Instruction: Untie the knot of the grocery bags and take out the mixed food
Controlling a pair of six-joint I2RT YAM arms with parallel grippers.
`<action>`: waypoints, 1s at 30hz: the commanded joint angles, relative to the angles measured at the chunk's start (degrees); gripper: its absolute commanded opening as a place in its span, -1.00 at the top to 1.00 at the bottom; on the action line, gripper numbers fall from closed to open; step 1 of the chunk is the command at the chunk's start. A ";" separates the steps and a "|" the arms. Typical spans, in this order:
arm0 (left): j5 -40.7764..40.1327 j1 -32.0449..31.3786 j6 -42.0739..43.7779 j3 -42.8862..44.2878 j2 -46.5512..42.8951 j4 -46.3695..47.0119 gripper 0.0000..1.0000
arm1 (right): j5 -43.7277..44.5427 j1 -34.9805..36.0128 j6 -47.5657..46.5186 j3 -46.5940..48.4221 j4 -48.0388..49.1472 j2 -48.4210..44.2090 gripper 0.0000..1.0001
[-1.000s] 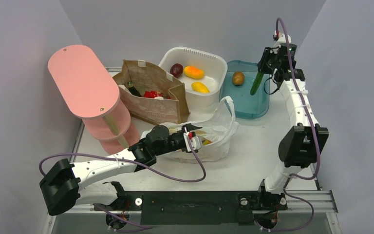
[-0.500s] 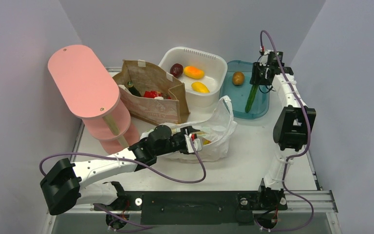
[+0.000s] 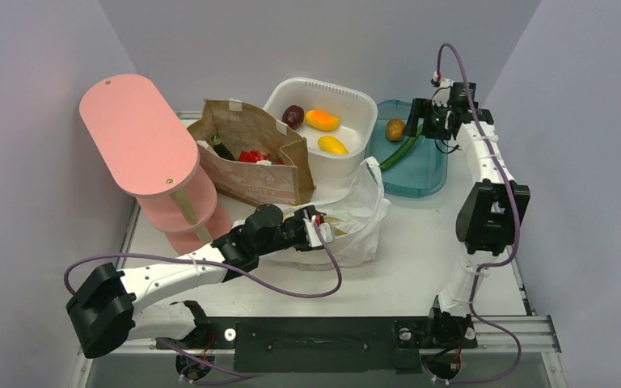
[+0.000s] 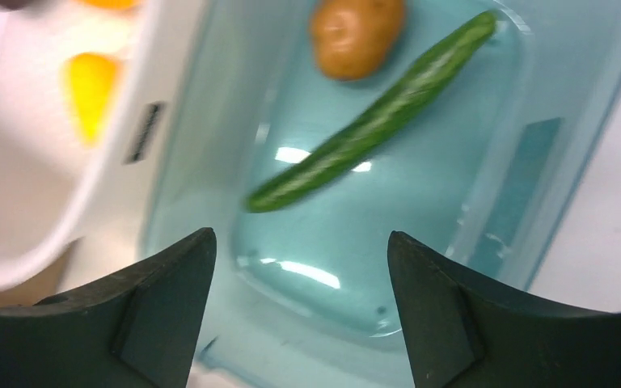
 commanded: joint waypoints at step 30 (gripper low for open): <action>3.63 -0.14 7.80 -10.59 -4.02 4.08 0.23 | -8.51 35.91 -36.37 -32.14 -10.34 -28.74 -0.75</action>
